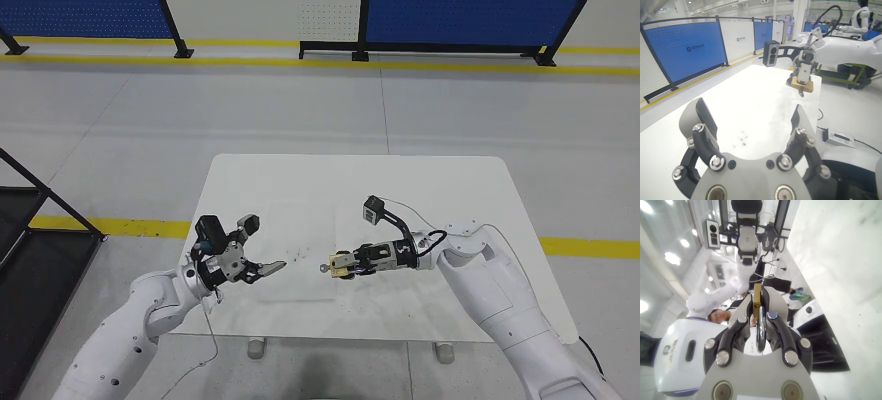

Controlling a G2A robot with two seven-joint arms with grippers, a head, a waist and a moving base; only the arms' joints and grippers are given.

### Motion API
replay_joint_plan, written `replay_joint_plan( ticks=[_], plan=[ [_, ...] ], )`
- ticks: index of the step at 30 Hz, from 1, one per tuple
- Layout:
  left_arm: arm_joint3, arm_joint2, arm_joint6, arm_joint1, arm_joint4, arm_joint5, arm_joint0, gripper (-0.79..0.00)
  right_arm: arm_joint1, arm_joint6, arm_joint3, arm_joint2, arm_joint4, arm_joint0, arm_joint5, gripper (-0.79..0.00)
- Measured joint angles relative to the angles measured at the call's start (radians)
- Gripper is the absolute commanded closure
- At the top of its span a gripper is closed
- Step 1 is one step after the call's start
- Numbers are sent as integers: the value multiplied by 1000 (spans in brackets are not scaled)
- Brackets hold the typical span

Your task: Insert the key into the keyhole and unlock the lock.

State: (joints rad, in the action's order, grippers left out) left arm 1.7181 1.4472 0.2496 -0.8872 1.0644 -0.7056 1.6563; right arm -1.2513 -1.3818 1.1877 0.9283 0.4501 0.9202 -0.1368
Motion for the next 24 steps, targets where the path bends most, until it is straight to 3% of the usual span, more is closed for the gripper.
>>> replay_joint_plan(
  ticks=[5, 16, 24],
  plan=[
    [-19, 66, 18, 3, -35, -4, 24, -785, 0, 0, 0, 0, 0, 0, 0, 0],
    [-46, 68, -8, 1, -90, -18, 13, -785, 0, 3, 2, -1, -2, 1, 1, 0],
    [-46, 68, -8, 1, -91, -18, 13, -785, 9, 163, -15, -7, -203, -40, 87, 0]
  ],
)
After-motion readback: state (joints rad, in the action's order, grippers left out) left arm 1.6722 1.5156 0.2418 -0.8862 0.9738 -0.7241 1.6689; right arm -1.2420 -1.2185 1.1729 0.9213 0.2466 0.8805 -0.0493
